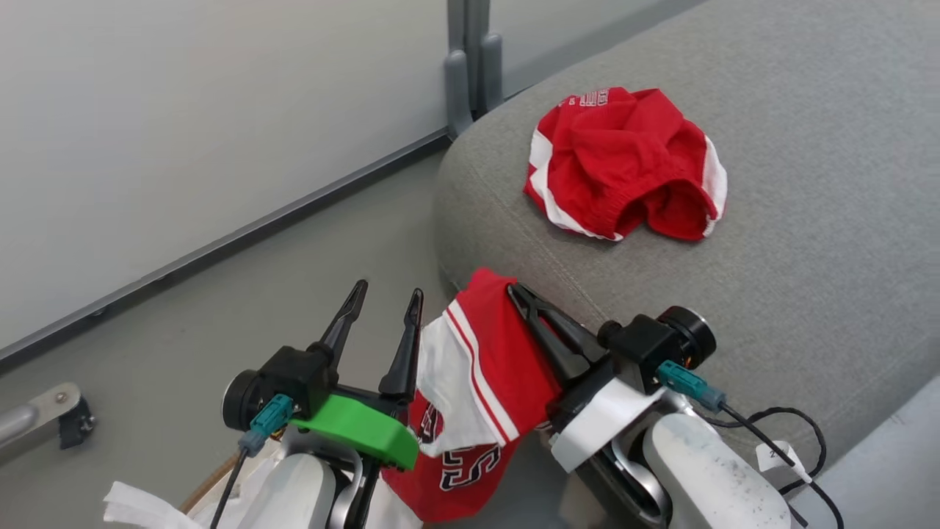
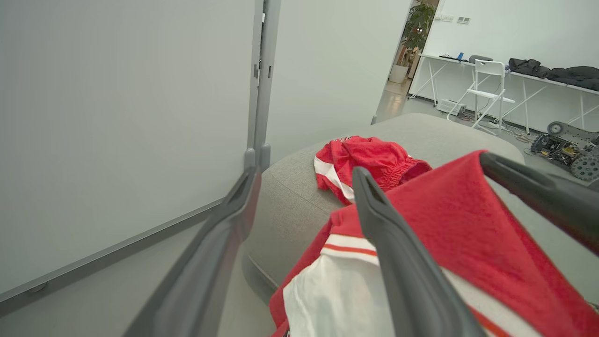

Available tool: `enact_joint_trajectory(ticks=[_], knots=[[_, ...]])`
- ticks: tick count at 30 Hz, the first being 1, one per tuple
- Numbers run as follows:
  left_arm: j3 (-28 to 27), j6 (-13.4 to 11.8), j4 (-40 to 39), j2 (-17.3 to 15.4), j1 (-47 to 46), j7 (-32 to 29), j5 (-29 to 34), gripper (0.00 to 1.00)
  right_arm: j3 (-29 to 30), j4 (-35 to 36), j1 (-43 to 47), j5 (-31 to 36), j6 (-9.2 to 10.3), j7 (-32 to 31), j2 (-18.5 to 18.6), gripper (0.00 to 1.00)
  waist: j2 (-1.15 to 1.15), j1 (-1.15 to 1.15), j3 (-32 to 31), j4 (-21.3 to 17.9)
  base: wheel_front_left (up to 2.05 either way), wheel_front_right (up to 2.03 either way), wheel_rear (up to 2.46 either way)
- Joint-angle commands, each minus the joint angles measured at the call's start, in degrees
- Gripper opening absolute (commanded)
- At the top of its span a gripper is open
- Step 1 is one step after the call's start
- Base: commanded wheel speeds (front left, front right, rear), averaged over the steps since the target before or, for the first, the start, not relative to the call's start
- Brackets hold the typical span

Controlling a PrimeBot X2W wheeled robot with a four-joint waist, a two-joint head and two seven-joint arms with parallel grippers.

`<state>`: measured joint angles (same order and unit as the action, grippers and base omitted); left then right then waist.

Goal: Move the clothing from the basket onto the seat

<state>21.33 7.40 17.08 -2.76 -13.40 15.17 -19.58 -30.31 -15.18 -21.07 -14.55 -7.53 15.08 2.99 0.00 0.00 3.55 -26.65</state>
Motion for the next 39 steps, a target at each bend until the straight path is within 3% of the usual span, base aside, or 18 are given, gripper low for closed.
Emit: enact_joint_trajectory(ticks=[1, 7, 13, 21, 27, 32, 39], knots=[[0.3, 0.1, 0.4, -0.3, -1.3, 0.0, 0.2, 1.00, 0.7, 0.9, -0.2, 2.1, 0.08, 0.1, 0.0, 0.00, 0.00, 0.00, 2.6, -4.1, 0.00, 0.00, 0.00], [2.2, 0.1, 1.3, -0.7, -2.8, 0.0, -0.6, 1.00, 9.0, 5.6, -3.8, 4.9, 0.08, 0.1, 1.3, 0.00, 0.00, 0.00, 4.6, -4.9, 0.00, 0.00, 0.00], [3.3, 0.1, 1.2, -2.4, -4.1, 0.0, -1.0, 1.00, 13.3, 7.0, -14.7, 7.7, 0.08, 0.1, 7.8, 0.00, 0.00, 0.00, 7.9, -4.9, 0.00, 0.00, 0.00], [2.8, 0.1, -0.6, -5.1, -4.3, 0.0, -0.1, 1.00, 18.4, 2.0, -35.7, 9.3, 0.08, 0.1, 15.5, 0.00, 0.00, 0.00, 13.3, -4.5, 0.00, 0.00, 0.00], [4.1, 0.1, -1.8, -6.2, -6.2, 0.0, 0.0, 1.00, 22.0, -4.9, -46.4, 13.1, 0.08, 0.1, 20.2, 0.00, 0.00, 0.00, 18.0, -0.9, 0.00, 0.00, 0.00], [6.3, 0.1, -2.3, -7.5, -8.2, 0.0, -0.5, 1.00, 27.0, -11.6, -47.0, 16.1, 0.09, 0.1, 20.3, 0.00, 0.00, 0.00, 21.1, 2.1, 0.00, 0.00, 0.00], [7.1, 0.1, -2.0, -7.6, -9.5, 0.0, -1.2, 1.00, 34.2, -19.7, -36.3, 18.8, 0.08, 0.1, 17.6, 0.00, 0.00, 0.00, 22.7, 4.9, 0.00, 0.00, 0.00]])
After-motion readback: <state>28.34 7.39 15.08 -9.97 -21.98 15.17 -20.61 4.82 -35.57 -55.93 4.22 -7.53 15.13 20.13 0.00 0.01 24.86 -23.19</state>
